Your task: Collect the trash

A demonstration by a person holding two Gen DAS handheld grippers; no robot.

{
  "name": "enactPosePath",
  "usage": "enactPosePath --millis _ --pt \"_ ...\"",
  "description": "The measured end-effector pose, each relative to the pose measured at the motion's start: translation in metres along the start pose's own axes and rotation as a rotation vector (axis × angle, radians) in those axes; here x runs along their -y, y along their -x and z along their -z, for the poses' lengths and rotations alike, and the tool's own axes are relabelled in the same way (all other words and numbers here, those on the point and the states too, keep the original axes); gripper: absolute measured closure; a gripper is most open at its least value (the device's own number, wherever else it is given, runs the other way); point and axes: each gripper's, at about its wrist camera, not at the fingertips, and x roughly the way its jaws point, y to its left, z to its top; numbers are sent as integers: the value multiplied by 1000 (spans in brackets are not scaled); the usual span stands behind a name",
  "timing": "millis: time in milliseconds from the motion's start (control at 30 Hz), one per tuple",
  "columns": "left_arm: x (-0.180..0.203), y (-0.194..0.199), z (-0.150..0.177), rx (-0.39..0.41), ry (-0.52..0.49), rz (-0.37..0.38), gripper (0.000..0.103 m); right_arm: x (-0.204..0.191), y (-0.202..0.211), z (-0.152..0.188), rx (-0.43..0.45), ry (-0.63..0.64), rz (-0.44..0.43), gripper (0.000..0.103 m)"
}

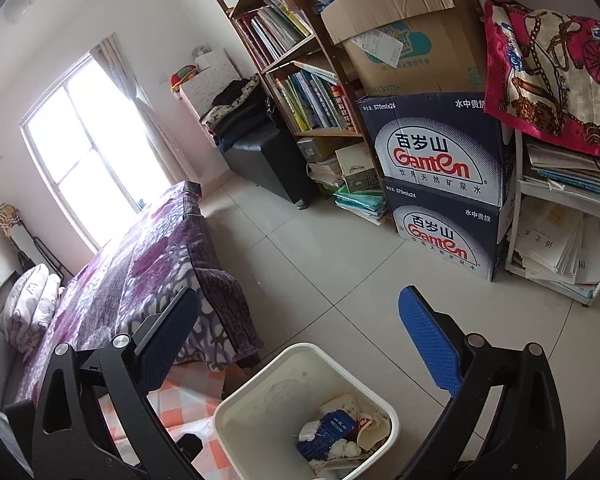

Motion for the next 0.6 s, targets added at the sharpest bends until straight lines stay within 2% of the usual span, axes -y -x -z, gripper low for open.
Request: enactPosePath --millis 133,233,333,533,600 --pt "-23 19 13 55 -36 -130 30 -19 0 16 -47 56 -38 7" --pt "-39 37 27 133 -73 -261 20 -45 -2 38 -98 143 -43 7" --pt "-62 54 36 193 -64 -357 12 -71 -2 64 -120 247 -48 7" --pt "-116 76 48 271 33 -502 12 -114 15 111 -59 457 -43 7" --pt "-130 83 50 291 80 -525 12 -124 19 129 -40 525 -29 7"
